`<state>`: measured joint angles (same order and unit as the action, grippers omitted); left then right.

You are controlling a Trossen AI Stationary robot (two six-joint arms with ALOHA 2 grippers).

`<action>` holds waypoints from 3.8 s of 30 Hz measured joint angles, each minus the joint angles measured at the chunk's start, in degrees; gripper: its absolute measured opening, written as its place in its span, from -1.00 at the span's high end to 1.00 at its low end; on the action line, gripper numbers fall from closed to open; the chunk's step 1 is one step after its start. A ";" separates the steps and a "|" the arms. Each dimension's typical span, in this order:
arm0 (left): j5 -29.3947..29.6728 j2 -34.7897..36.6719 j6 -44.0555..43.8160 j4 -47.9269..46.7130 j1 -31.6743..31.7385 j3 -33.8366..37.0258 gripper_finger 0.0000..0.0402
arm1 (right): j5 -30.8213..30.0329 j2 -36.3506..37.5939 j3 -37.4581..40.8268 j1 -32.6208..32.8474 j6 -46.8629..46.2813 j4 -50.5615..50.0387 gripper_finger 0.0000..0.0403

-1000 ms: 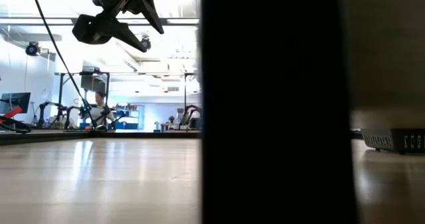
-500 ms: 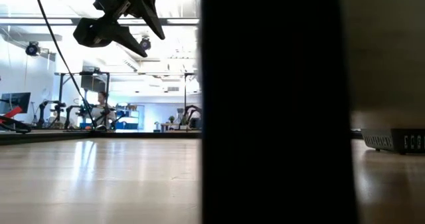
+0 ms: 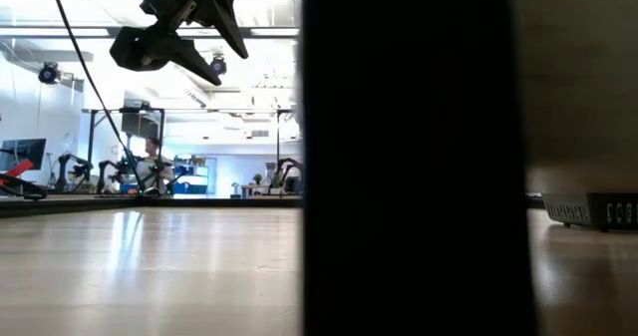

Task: Stack baskets on shelf by color
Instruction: Stack the red bin on top of the red bins on the shelf, then stack the black bin on top of the black bins on the shelf

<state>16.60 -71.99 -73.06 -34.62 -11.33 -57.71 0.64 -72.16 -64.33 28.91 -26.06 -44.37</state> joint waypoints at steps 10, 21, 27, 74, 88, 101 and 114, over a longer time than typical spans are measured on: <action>-0.92 0.00 0.00 -0.05 0.00 0.00 0.00 | -1.27 2.54 6.43 1.37 -3.30 0.83 0.96; -0.94 0.00 0.00 -0.10 0.00 0.00 0.00 | -0.83 2.64 10.37 1.98 -3.99 6.39 0.90; -0.93 0.01 0.02 -0.12 0.00 0.02 0.00 | -1.03 2.62 10.42 1.98 -3.27 6.75 0.62; -1.11 0.00 0.04 3.02 0.00 0.07 0.00 | -6.34 4.92 15.67 -23.14 -13.46 -22.52 0.48; -1.35 0.00 0.04 2.99 -0.22 0.07 0.00 | -1.38 4.59 25.38 -27.25 -0.39 -10.48 0.34; -1.35 0.00 0.04 2.96 -0.22 0.07 0.00 | 9.92 4.79 21.87 -27.26 2.15 -11.71 0.39; -1.37 0.00 0.04 2.88 -0.22 0.07 0.00 | 10.66 7.32 21.52 -27.24 4.95 -13.32 0.13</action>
<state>15.22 -71.99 -73.01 -31.75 -11.55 -57.65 11.30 -64.84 -42.81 1.67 -21.11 -57.69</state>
